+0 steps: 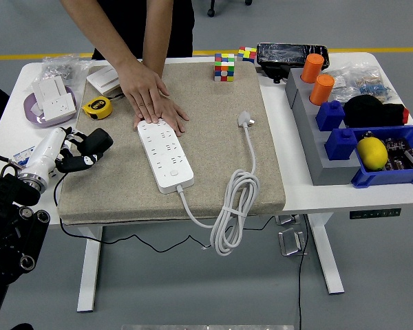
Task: Pick up the plug,place it near the board,insert it into the board,press the button
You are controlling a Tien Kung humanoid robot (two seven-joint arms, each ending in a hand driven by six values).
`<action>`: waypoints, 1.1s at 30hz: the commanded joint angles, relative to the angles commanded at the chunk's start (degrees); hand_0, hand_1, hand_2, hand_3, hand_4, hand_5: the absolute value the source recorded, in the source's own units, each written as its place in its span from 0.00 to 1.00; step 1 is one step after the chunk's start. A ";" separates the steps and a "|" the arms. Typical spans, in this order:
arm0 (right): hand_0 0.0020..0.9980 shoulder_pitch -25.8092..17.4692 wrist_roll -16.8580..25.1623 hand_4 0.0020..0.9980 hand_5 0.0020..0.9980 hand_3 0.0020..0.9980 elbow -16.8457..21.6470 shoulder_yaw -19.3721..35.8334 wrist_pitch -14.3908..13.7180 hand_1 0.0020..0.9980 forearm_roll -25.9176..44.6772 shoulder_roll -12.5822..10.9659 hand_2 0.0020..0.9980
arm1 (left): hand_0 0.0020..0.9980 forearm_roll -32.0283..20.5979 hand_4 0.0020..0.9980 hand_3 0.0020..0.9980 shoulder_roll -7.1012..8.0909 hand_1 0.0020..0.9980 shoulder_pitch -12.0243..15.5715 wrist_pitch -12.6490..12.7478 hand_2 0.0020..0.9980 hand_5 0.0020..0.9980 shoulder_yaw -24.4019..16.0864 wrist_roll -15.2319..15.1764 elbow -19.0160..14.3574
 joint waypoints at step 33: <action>0.82 -0.39 0.01 1.00 1.00 0.75 -0.04 -0.51 0.02 0.77 0.24 0.11 0.75 | 0.91 -11.34 1.00 0.91 -0.27 0.95 1.12 -8.58 0.93 0.91 -0.55 -1.62 -2.56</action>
